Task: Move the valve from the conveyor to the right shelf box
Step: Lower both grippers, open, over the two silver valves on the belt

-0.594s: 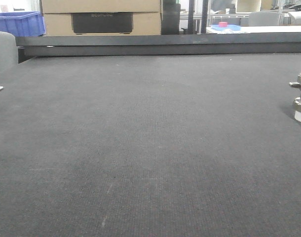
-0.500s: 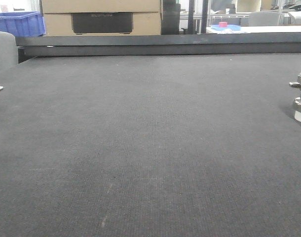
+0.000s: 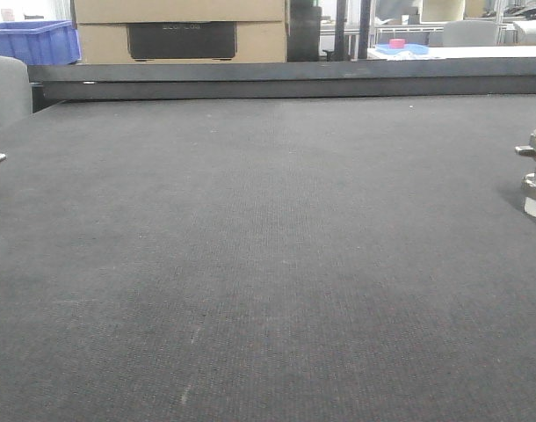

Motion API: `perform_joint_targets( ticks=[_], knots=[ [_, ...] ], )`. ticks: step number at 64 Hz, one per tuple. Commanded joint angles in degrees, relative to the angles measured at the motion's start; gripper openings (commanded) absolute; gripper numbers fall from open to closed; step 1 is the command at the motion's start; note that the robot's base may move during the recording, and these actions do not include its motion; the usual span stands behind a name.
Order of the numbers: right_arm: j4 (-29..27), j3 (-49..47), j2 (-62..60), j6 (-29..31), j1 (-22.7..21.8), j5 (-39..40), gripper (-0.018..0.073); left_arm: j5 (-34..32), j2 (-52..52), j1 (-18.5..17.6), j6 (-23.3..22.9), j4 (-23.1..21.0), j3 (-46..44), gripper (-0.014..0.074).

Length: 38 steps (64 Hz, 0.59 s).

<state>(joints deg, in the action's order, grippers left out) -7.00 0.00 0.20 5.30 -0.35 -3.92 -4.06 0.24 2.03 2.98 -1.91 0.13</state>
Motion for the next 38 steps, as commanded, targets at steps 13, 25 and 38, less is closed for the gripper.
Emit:
perform_joint_targets(
  ticks=[13, 25, 38],
  knots=[
    [-0.29, 0.00, -0.20, 0.22, 0.19, 4.31, -0.0162, -2.83, -0.24, 0.13, 0.00, -0.58, -0.13, -0.0111],
    [-0.29, 0.00, -0.20, 0.22, 0.19, 10.82, -0.0162, -6.53, -0.24, 0.13, 0.00, -1.10, -0.13, -0.0111],
    [-0.29, -8.82, -0.20, 0.22, 0.19, 7.18, -0.0162, -2.54, 0.25, 0.13, 0.00, -1.10, -9.59, -0.0111]
  ],
)
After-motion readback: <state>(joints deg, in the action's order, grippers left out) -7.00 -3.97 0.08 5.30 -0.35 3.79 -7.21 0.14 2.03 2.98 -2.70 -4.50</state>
